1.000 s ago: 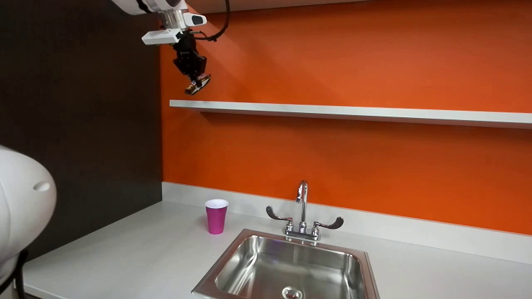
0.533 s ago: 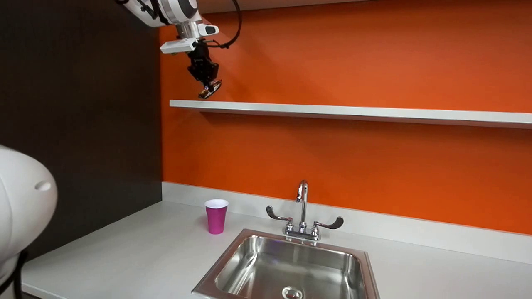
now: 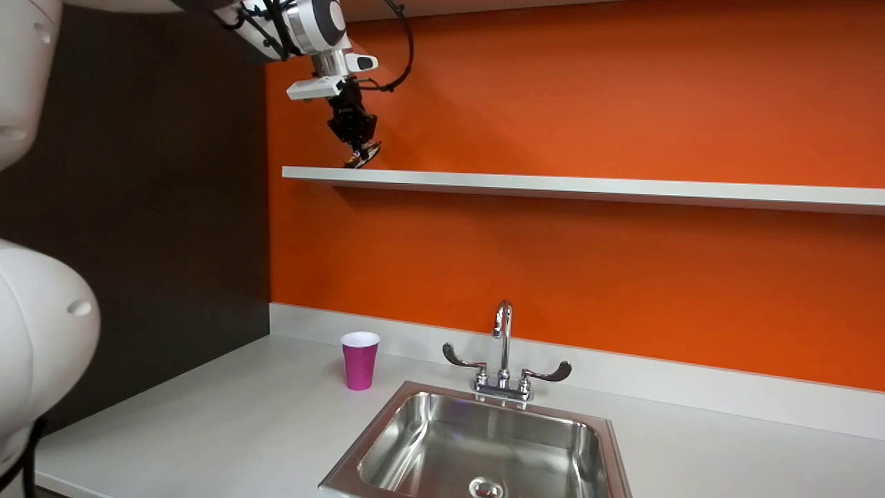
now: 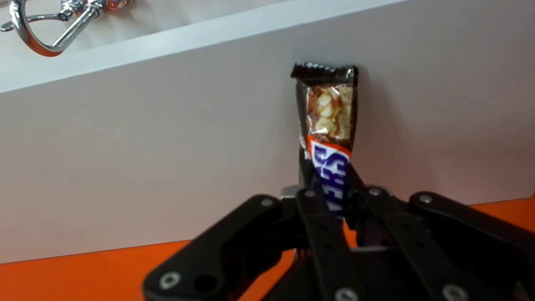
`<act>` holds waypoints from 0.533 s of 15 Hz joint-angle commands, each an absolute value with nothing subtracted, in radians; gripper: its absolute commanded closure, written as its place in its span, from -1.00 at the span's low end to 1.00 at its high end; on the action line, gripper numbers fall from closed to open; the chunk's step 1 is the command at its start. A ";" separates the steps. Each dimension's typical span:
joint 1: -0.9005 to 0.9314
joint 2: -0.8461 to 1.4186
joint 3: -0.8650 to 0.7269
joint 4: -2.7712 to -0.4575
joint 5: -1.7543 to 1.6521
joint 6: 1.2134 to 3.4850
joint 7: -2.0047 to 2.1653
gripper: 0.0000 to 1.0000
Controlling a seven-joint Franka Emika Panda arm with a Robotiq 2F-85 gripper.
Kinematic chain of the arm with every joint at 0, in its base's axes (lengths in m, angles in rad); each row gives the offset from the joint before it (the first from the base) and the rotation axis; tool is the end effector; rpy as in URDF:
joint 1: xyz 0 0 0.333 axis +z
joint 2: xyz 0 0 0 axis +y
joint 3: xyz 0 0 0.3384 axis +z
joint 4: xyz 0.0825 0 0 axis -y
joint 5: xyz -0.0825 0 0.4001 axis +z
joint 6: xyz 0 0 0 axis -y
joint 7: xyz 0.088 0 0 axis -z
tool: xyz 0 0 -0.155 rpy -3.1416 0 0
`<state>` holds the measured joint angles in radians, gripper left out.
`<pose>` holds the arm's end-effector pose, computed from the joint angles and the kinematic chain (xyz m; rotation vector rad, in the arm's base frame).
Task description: Put the brown packet on the bottom shelf.
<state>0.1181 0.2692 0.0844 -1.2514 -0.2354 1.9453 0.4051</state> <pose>0.7011 0.1081 0.6378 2.9716 -0.2555 0.7109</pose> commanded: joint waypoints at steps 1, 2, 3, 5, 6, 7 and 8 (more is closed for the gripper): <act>0.123 0.331 0.081 -1.146 -0.246 1.880 0.381 0.06; 0.122 0.335 0.081 -1.140 -0.242 1.875 0.379 -0.07; 0.121 0.339 0.081 -1.136 -0.241 1.868 0.379 -0.24; 0.117 0.337 0.081 -1.136 -0.234 1.854 0.376 -0.54; 0.115 0.327 0.081 -1.147 -0.230 1.848 0.375 -0.67; 0.113 0.315 0.082 -1.160 -0.224 1.838 0.375 -0.85; 0.112 0.298 0.083 -1.179 -0.220 1.829 0.376 -0.97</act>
